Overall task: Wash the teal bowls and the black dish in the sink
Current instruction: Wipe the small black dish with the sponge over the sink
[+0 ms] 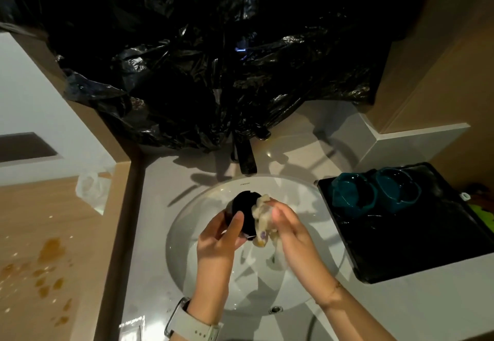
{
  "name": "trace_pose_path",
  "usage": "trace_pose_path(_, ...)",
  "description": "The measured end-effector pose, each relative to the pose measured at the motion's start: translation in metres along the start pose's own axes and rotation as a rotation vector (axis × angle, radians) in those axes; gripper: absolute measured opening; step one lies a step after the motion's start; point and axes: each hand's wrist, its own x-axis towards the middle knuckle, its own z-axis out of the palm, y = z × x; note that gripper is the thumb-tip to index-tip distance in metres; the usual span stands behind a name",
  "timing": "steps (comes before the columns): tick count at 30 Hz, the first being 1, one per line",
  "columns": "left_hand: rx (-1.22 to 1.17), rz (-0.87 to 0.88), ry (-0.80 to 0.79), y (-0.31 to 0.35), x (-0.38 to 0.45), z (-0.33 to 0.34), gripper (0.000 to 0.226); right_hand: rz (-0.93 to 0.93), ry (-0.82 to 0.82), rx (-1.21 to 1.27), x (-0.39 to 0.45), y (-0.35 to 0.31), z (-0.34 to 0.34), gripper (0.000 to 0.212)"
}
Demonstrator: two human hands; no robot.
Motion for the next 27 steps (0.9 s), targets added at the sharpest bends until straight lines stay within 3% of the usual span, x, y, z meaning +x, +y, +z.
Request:
trace_pose_path(4, 0.137, 0.065, -0.037, -0.003, -0.009, 0.007, 0.01, -0.028, 0.108, -0.148, 0.008, 0.025, -0.003, 0.012)
trace_pose_path(7, 0.243, 0.101, -0.031, -0.006, -0.014, 0.013, 0.014, 0.01, 0.235, -0.081, 0.013, 0.031, -0.002, 0.031)
trace_pose_path(9, 0.281, 0.101, -0.011, -0.008, -0.015, 0.014, 0.021, 0.153, 0.247, -0.058, 0.018, 0.034, -0.004, 0.048)
trace_pose_path(10, 0.279, 0.086, -0.012, -0.007, -0.015, 0.013, 0.029, 0.222, 0.207, -0.061, 0.021, 0.035, -0.005, 0.045)
trace_pose_path(12, 0.254, 0.045, -0.026, -0.007, -0.014, 0.01, 0.043, 0.316, 0.106, -0.116, 0.025, 0.034, -0.005, 0.016)
trace_pose_path(14, 0.237, 0.0, -0.069, -0.007, -0.01, 0.006, 0.045, 0.298, 0.089, -0.211, 0.029, 0.038, -0.005, 0.03)
trace_pose_path(17, 0.274, -0.104, -0.24, 0.003, -0.002, -0.001, 0.034, 0.192, 0.11, -0.47, 0.031, 0.034, -0.008, 0.026)
trace_pose_path(21, 0.399, -0.153, -0.438, 0.018, 0.006, -0.004, 0.027, 0.056, 0.097, -0.723, 0.032, 0.028, -0.009, 0.041)
trace_pose_path(27, 0.746, 0.047, -0.26, 0.012, 0.004, 0.007, 0.033, 0.185, 0.062, -0.525, 0.026, 0.02, -0.011, 0.045)
